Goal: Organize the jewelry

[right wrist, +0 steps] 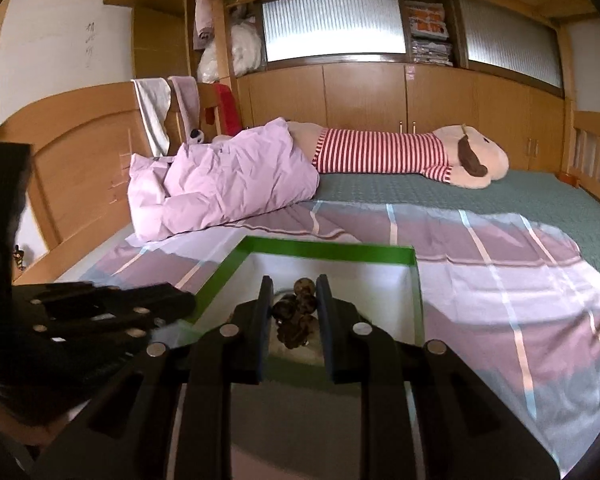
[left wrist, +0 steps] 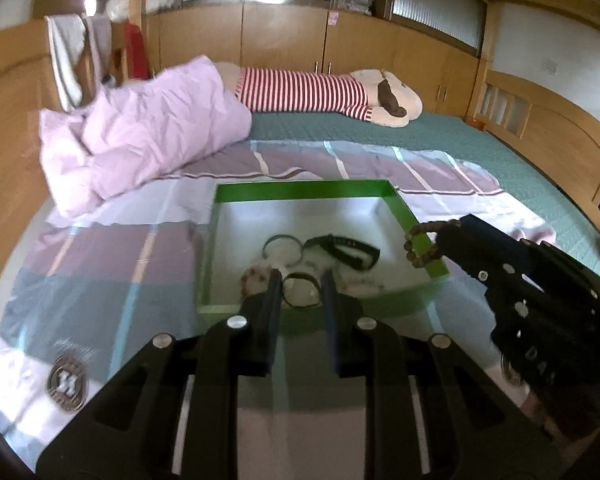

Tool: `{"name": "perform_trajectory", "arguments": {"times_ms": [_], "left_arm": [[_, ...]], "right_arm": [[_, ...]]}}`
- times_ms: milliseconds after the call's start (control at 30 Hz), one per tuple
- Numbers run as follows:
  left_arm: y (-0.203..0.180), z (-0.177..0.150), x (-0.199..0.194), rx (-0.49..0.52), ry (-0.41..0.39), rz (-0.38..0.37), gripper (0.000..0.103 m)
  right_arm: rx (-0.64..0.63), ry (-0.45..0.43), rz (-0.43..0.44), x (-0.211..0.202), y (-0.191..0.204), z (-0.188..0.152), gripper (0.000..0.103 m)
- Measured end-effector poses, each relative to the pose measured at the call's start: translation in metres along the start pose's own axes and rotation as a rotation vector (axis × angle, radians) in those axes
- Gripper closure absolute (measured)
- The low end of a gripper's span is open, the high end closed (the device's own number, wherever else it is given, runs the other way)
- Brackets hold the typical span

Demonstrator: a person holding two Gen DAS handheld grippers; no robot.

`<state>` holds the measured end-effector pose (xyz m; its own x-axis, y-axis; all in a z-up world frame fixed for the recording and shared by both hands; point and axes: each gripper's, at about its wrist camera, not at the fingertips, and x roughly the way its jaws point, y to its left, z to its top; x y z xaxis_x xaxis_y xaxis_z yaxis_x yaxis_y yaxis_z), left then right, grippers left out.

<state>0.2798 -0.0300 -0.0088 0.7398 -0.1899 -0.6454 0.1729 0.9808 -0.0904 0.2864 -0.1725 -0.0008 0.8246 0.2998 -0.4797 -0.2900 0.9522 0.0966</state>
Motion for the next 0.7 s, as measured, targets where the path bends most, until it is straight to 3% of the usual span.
{"name": "perform_trajectory", "arguments": {"times_ms": [67,133,167,200,233,267,300,533,700], "left_arm": [[0.003,0.014,0.026,0.001,0.016,0.0,0.083],[0.005,0.023,0.045,0.012,0.008,-0.008,0.08],[0.006,0.026,0.053,0.021,0.009,0.01,0.069],[0.009,0.027,0.057,0.02,0.009,0.039,0.044],[0.016,0.027,0.058,0.0,0.002,0.065,0.032],[0.023,0.027,0.055,-0.027,-0.008,0.071,0.012],[0.027,0.027,0.052,-0.041,-0.016,0.066,0.007],[0.009,0.007,-0.016,0.048,-0.052,0.091,0.005],[0.004,-0.02,-0.072,0.051,-0.039,0.136,0.004]], "right_arm": [[0.008,0.025,0.003,0.021,-0.006,0.001,0.08],[0.042,0.037,-0.039,0.032,-0.016,0.0,0.055],[0.087,0.038,-0.064,0.033,-0.026,-0.001,0.05],[0.112,0.033,-0.07,0.031,-0.031,-0.003,0.034],[0.138,0.018,-0.082,0.025,-0.038,-0.004,0.016],[0.14,0.004,-0.088,0.018,-0.04,-0.003,0.011],[0.131,0.001,-0.09,0.014,-0.04,-0.001,0.011],[0.125,0.003,-0.109,-0.056,-0.021,0.01,0.004],[0.101,0.031,-0.118,-0.106,0.003,-0.003,0.003]]}}
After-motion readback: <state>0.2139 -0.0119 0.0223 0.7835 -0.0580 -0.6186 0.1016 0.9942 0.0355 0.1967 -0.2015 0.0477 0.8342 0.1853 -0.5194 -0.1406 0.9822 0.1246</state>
